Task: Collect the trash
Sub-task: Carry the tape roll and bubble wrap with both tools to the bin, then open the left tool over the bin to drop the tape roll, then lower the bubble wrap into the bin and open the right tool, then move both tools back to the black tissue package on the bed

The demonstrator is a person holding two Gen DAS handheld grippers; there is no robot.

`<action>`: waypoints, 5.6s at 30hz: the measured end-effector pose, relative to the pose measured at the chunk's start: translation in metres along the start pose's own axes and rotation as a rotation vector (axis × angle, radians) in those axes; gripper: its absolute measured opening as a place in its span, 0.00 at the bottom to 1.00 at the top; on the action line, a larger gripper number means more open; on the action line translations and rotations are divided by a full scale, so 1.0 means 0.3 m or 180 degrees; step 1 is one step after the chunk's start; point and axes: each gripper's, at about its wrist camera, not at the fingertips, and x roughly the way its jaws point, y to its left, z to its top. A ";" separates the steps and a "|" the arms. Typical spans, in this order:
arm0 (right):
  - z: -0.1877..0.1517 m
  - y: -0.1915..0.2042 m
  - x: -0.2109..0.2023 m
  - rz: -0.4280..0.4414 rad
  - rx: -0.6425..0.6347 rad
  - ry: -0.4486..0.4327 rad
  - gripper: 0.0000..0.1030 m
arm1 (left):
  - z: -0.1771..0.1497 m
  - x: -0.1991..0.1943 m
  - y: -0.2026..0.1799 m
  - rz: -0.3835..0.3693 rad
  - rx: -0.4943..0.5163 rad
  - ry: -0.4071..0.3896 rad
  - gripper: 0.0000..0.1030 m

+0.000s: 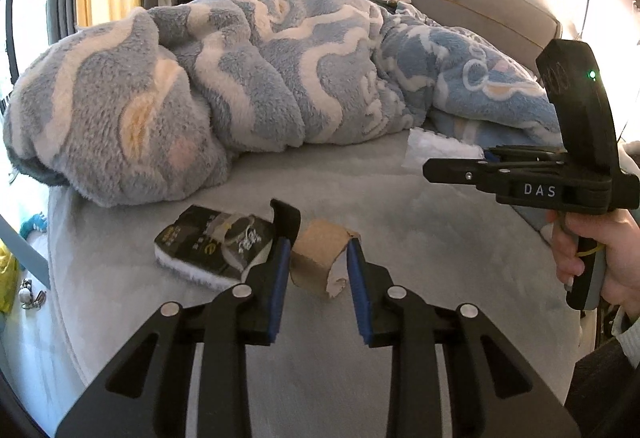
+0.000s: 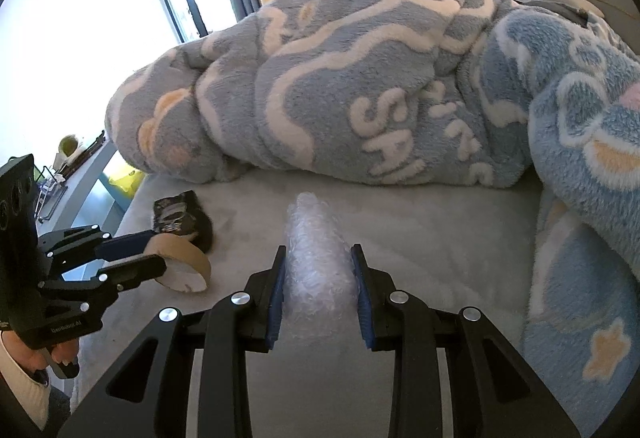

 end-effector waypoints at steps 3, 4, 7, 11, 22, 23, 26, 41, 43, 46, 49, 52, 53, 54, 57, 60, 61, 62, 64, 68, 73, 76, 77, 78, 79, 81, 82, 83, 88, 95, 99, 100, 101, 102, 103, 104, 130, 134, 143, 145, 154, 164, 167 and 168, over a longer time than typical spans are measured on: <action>-0.011 0.037 -0.006 0.0018 -0.0033 0.0000 0.30 | -0.022 -0.025 0.001 0.0071 -0.0041 0.0026 0.30; -0.015 0.048 -0.008 0.0026 -0.0042 0.0002 0.30 | -0.031 -0.038 0.004 0.0072 -0.0068 0.0028 0.30; -0.032 0.089 -0.019 0.0055 -0.0071 0.0001 0.30 | -0.054 -0.077 0.008 0.0062 -0.0145 0.0029 0.30; -0.057 0.150 -0.036 0.0095 -0.0098 -0.0008 0.30 | -0.094 -0.135 0.004 0.0096 -0.0183 0.0024 0.30; -0.136 0.319 -0.084 0.0200 -0.0183 -0.0004 0.30 | -0.198 -0.294 -0.006 0.0225 -0.0310 0.0001 0.30; -0.141 0.332 -0.088 0.0212 -0.0189 -0.0006 0.30 | -0.205 -0.307 -0.007 0.0239 -0.0311 -0.0008 0.30; -0.155 0.372 -0.096 0.0232 -0.0222 -0.0009 0.30 | -0.223 -0.353 -0.006 0.0287 -0.0333 -0.0043 0.30; -0.174 0.568 -0.094 0.0397 -0.0356 -0.0004 0.30 | -0.315 -0.487 0.095 0.0574 -0.0452 -0.0025 0.30; -0.166 0.607 -0.082 0.0436 -0.0394 0.0001 0.30 | -0.329 -0.502 0.126 0.0632 -0.0490 -0.0015 0.30; -0.159 0.666 -0.062 0.0489 -0.0451 0.0014 0.30 | -0.352 -0.527 0.179 0.0717 -0.0551 0.0001 0.31; -0.155 0.728 -0.036 0.0542 -0.0511 0.0046 0.30 | -0.379 -0.550 0.235 0.0794 -0.0640 0.0045 0.31; -0.152 0.790 -0.009 0.0588 -0.0579 0.0075 0.30 | -0.408 -0.577 0.289 0.0847 -0.0712 0.0090 0.31; -0.153 0.808 -0.002 0.0602 -0.0597 0.0084 0.30 | -0.417 -0.586 0.303 0.0862 -0.0725 0.0100 0.31; -0.154 0.826 0.006 0.0615 -0.0611 0.0093 0.30 | -0.425 -0.594 0.315 0.0874 -0.0735 0.0109 0.31; -0.153 0.883 0.034 0.0661 -0.0650 0.0123 0.30 | -0.452 -0.617 0.351 0.0908 -0.0780 0.0144 0.31; -0.155 0.942 0.058 0.0709 -0.0705 0.0152 0.30 | -0.479 -0.632 0.387 0.0938 -0.0834 0.0210 0.32; -0.156 0.964 0.067 0.0727 -0.0732 0.0166 0.30 | -0.491 -0.640 0.400 0.0957 -0.0852 0.0228 0.32; -0.158 0.983 0.076 0.0741 -0.0752 0.0180 0.30 | -0.500 -0.645 0.411 0.0969 -0.0873 0.0247 0.32; -0.164 1.015 0.091 0.0767 -0.0787 0.0207 0.30 | -0.516 -0.654 0.436 0.0984 -0.0934 0.0283 0.32; -0.178 1.076 0.123 0.0810 -0.0865 0.0265 0.30 | -0.553 -0.662 0.476 0.1006 -0.1026 0.0386 0.32; -0.194 1.134 0.161 0.0841 -0.0916 0.0342 0.30 | -0.608 -0.657 0.531 0.1031 -0.1199 0.0593 0.32; -0.204 1.172 0.186 0.0871 -0.0937 0.0389 0.30 | -0.642 -0.654 0.562 0.1010 -0.1296 0.0696 0.32; -0.207 1.181 0.191 0.0877 -0.0945 0.0399 0.30 | -0.655 -0.651 0.573 0.1004 -0.1323 0.0742 0.32; -0.210 1.189 0.197 0.0882 -0.0958 0.0411 0.30 | -0.667 -0.648 0.583 0.0999 -0.1354 0.0780 0.32; -0.214 1.202 0.205 0.0889 -0.0974 0.0430 0.30 | -0.683 -0.645 0.595 0.0989 -0.1392 0.0826 0.32; -0.221 1.221 0.220 0.0893 -0.0994 0.0464 0.30 | -0.702 -0.639 0.611 0.0968 -0.1432 0.0900 0.37; -0.224 1.227 0.225 0.0895 -0.0998 0.0477 0.30 | -0.713 -0.637 0.618 0.0939 -0.1459 0.0935 0.43; -0.225 1.236 0.232 0.0897 -0.1001 0.0494 0.30 | -0.721 -0.636 0.623 0.0918 -0.1478 0.0957 0.45; -0.239 1.279 0.273 0.0910 -0.1017 0.0594 0.30 | -0.735 -0.657 0.631 0.0905 -0.1474 0.0961 0.58; -0.275 1.318 0.336 0.0873 -0.1032 0.0774 0.30 | -0.738 -0.713 0.662 0.1073 -0.1480 0.0849 0.69; -0.302 1.334 0.373 0.0851 -0.1031 0.0896 0.30 | -0.729 -0.761 0.690 0.1207 -0.1530 0.0703 0.74; -0.310 1.340 0.384 0.0844 -0.1042 0.0928 0.30 | -0.724 -0.778 0.695 0.1249 -0.1541 0.0649 0.77; -0.317 1.345 0.393 0.0833 -0.1052 0.0954 0.30 | -0.719 -0.791 0.698 0.1283 -0.1539 0.0611 0.78; -0.321 1.348 0.400 0.0827 -0.1055 0.0973 0.30 | -0.716 -0.798 0.701 0.1305 -0.1534 0.0589 0.81; -0.328 1.352 0.411 0.0821 -0.1059 0.1007 0.30 | -0.709 -0.809 0.703 0.1347 -0.1517 0.0560 0.82; -0.335 1.357 0.420 0.0817 -0.1062 0.1034 0.30 | -0.704 -0.816 0.702 0.1387 -0.1494 0.0537 0.83; -0.499 1.438 0.540 0.0784 -0.1283 0.1632 0.55 | -0.589 -1.004 0.658 0.1794 -0.1192 -0.0315 0.93; -0.494 1.433 0.532 0.0775 -0.1286 0.1592 0.60 | -0.571 -1.023 0.629 0.1884 -0.1071 -0.0450 0.94; -0.398 1.388 0.436 0.0780 -0.1299 0.1095 0.67 | -0.527 -1.052 0.585 0.1891 -0.0988 -0.0692 0.94; -0.375 1.364 0.413 0.0753 -0.1291 0.0984 0.67 | -0.515 -1.053 0.572 0.1857 -0.0979 -0.0735 0.94; -0.265 1.195 0.303 0.0644 -0.1080 0.0543 0.68 | -0.448 -0.990 0.503 0.1696 -0.0914 -0.0772 0.94; -0.193 0.984 0.217 0.0429 -0.0843 0.0346 0.68 | -0.368 -0.868 0.422 0.1498 -0.0843 -0.0715 0.94; -0.171 0.922 0.193 0.0379 -0.0773 0.0287 0.68 | -0.347 -0.829 0.406 0.1430 -0.0844 -0.0700 0.94; -0.166 0.904 0.186 0.0365 -0.0760 0.0271 0.68 | -0.340 -0.814 0.398 0.1411 -0.0845 -0.0697 0.94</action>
